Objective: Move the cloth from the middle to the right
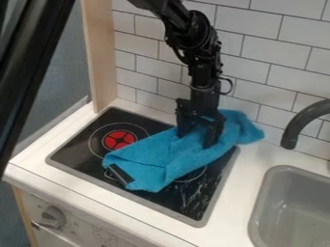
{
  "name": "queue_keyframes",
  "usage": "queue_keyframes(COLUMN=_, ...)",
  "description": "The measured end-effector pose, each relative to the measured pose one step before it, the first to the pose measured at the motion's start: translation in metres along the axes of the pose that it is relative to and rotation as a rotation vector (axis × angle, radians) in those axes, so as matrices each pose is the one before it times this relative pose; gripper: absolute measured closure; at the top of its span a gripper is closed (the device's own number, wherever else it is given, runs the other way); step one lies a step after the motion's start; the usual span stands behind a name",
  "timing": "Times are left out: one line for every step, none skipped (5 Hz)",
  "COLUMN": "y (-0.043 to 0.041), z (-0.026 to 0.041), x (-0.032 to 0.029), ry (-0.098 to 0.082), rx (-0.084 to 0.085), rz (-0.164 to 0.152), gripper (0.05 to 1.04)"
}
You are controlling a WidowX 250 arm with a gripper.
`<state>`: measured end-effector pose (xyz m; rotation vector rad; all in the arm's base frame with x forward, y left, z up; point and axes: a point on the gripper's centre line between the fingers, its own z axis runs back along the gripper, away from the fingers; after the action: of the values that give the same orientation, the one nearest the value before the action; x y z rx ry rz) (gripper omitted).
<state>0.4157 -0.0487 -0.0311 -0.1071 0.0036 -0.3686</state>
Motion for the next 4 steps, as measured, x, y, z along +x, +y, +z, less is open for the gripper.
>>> queue_keyframes(y=-0.00246, z=0.00175, x=-0.00379, ry=0.0065, rx=-0.0048, rz=-0.0008, gripper=0.085)
queue_keyframes(y=-0.00316, z=0.00262, x=0.00060, ry=0.0010, rx=-0.0195, rz=0.0059, gripper=0.085)
queue_keyframes(y=-0.00324, z=0.01189, x=0.00450, ry=-0.0374, rx=-0.0121, rz=-0.0029, gripper=0.085)
queue_keyframes(y=-0.00190, z=0.02364, x=0.00116, ry=-0.0563, rx=0.0090, rz=-0.0018, gripper=0.085)
